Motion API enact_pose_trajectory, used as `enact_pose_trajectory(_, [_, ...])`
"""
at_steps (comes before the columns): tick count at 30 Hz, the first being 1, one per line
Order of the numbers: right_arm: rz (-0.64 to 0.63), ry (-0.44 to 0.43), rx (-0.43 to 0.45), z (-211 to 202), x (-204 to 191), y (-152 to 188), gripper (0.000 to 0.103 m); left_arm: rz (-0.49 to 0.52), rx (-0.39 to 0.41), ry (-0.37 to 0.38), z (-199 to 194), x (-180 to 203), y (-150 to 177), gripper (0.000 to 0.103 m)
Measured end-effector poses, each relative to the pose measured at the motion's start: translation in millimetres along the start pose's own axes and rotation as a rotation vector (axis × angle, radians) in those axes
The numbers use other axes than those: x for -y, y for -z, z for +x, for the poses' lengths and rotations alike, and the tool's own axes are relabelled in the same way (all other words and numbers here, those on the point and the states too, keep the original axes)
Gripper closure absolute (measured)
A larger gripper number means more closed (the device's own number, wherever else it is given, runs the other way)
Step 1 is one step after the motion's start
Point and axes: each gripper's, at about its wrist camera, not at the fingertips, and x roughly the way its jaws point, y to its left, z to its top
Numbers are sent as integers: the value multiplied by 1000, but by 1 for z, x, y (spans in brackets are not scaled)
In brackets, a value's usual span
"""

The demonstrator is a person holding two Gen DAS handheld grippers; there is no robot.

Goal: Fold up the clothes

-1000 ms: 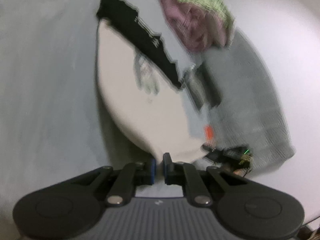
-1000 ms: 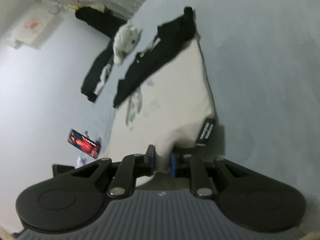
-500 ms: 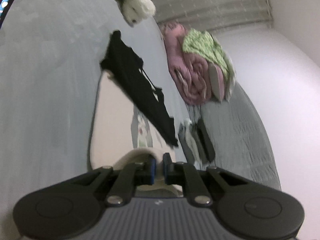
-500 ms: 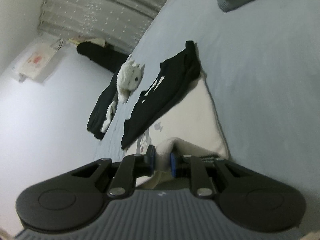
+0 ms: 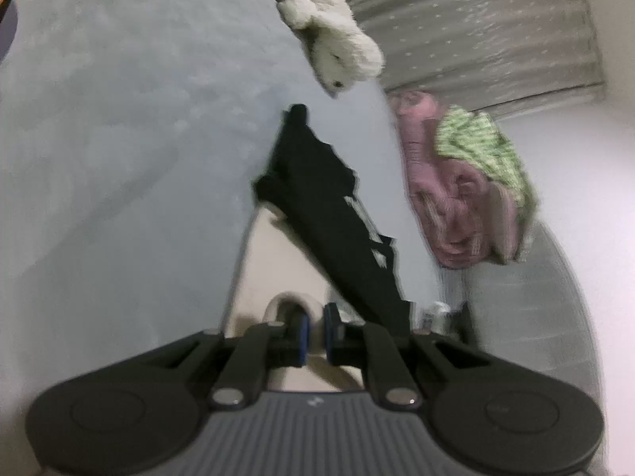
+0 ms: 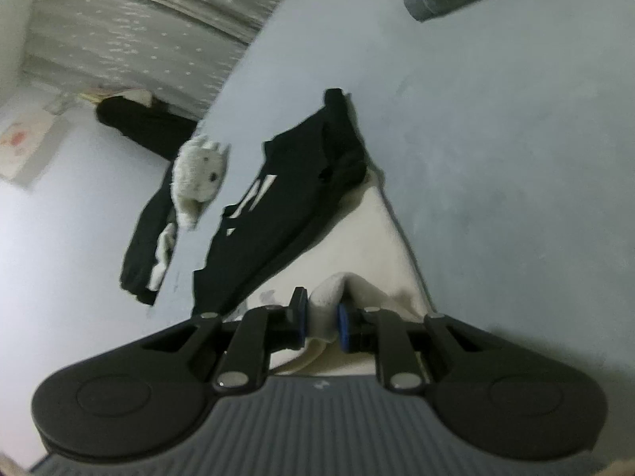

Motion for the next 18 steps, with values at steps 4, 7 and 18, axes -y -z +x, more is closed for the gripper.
enact_pose_trajectory(4, [89,36,-18,15,9,-8,84,2,-7,-50,13,5,-7,95])
enact_pose_trajectory(7, [151,11,-19,18,19,-11,82,-8,3,-60,18,2,-9,95])
enact_pose_trajectory(18, [288,-159,115,-4,37,-23,61,-29,168,-40,2,5,-18,52])
